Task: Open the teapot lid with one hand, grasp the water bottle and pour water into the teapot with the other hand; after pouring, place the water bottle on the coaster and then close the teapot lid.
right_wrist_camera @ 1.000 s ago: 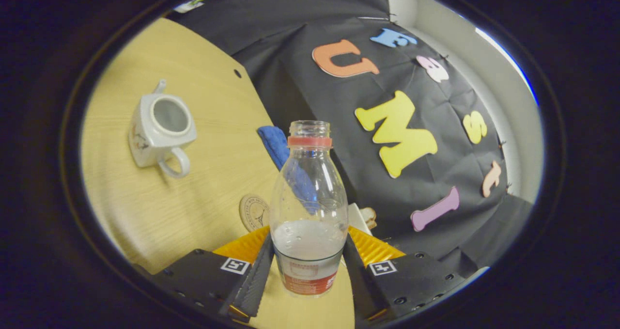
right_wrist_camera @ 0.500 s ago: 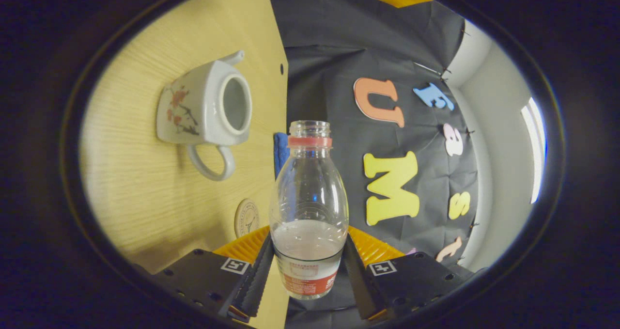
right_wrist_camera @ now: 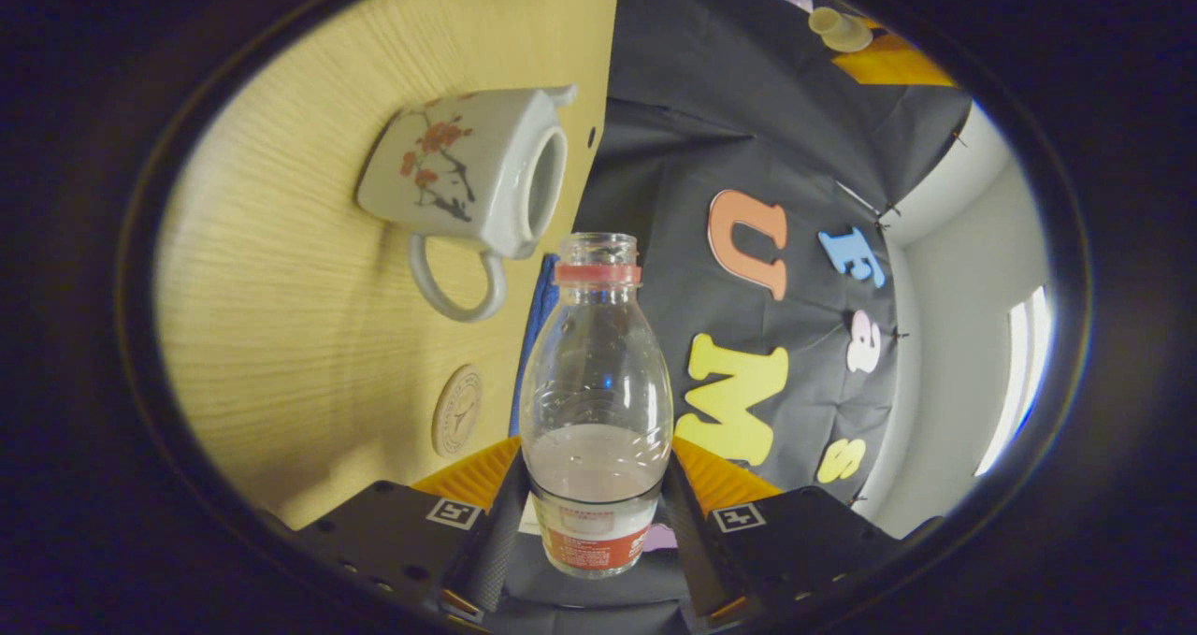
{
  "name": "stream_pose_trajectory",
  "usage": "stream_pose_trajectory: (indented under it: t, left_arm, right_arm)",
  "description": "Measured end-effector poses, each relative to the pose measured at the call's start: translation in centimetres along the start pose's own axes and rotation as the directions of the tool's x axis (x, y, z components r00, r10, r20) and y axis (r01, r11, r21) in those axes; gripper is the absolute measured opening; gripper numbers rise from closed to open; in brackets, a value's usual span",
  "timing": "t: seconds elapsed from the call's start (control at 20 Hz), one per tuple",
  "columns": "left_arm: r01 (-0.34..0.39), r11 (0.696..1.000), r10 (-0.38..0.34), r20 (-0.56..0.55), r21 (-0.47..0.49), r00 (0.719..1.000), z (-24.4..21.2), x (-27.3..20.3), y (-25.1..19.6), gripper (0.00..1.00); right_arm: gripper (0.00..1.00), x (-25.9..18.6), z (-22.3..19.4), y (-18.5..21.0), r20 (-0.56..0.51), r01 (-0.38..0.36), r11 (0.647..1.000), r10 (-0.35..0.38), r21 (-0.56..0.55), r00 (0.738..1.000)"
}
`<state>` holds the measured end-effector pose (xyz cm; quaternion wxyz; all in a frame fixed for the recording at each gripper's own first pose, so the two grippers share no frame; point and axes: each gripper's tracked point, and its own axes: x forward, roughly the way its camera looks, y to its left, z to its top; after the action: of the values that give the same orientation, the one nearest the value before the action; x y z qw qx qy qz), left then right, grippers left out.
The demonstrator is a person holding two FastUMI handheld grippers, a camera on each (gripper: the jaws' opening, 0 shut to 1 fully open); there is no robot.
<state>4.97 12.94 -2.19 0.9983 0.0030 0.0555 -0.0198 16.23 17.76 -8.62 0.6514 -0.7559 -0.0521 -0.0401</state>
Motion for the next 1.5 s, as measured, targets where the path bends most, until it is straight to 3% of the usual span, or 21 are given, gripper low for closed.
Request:
stream_pose_trajectory:
  t: [1.0, 1.5]
  left_arm:
    - [-0.028, 0.999, 0.028, -0.004, 0.027, 1.000, 0.0, 0.0, 0.0, 0.04]
    - [-0.018, 0.999, 0.018, -0.001, 0.026, 1.000, 0.2, -0.2, -0.1, 0.04]
  right_arm:
    - [0.77, 0.2, 0.6, -2.3, 0.042, 0.101, 0.983, -0.096, -0.152, 0.994]
    - [0.76, 0.5, 0.7, -5.7, 0.071, 0.202, 0.949, -0.190, -0.243, 0.979]
